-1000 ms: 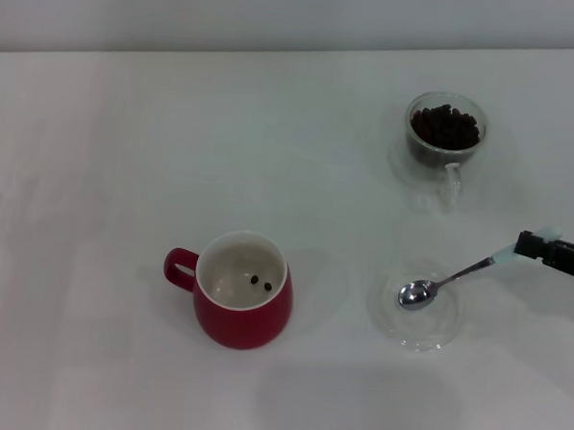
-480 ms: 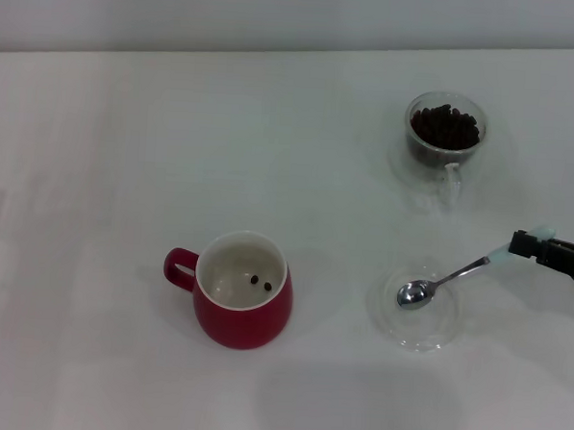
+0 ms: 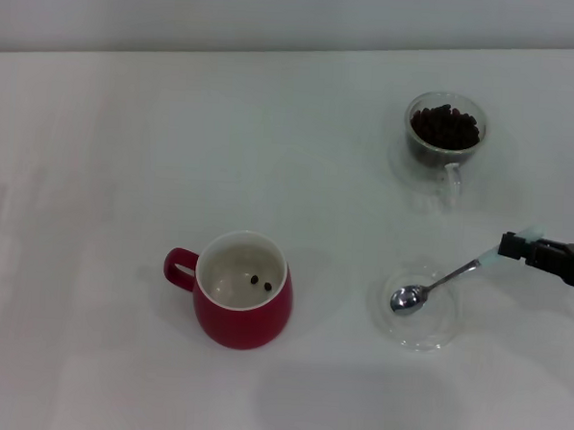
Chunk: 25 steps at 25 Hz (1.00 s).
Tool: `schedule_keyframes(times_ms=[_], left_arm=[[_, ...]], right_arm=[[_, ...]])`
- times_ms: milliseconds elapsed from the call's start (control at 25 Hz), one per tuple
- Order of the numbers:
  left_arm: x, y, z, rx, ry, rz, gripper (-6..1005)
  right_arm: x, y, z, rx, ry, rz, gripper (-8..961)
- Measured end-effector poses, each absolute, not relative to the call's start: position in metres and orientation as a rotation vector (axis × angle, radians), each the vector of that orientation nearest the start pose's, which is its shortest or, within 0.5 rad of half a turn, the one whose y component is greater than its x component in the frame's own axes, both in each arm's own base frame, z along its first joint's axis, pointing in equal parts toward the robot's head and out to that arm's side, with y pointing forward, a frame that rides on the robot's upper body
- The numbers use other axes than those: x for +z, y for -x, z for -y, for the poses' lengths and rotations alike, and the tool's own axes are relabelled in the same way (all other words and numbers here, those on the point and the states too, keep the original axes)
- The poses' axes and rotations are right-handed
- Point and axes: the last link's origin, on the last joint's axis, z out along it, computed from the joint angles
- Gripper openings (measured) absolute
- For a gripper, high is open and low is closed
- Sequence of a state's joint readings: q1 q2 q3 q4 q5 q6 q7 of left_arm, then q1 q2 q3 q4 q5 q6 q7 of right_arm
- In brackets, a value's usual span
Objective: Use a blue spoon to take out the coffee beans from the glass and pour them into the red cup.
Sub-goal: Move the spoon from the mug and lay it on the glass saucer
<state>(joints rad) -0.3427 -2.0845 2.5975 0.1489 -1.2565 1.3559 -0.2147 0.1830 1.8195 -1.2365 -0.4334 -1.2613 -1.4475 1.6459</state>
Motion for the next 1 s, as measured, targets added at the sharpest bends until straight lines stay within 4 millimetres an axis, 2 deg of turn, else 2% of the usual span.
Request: schedule_keyframes(times_ms=[1000], left_arm=[[0.0048,0.3485,-0.2919,-0.8,1.409,0.589,704]], right_arm=[[0.043,-0.3732,-0.2459,0.832,2.259,-1.452,186]])
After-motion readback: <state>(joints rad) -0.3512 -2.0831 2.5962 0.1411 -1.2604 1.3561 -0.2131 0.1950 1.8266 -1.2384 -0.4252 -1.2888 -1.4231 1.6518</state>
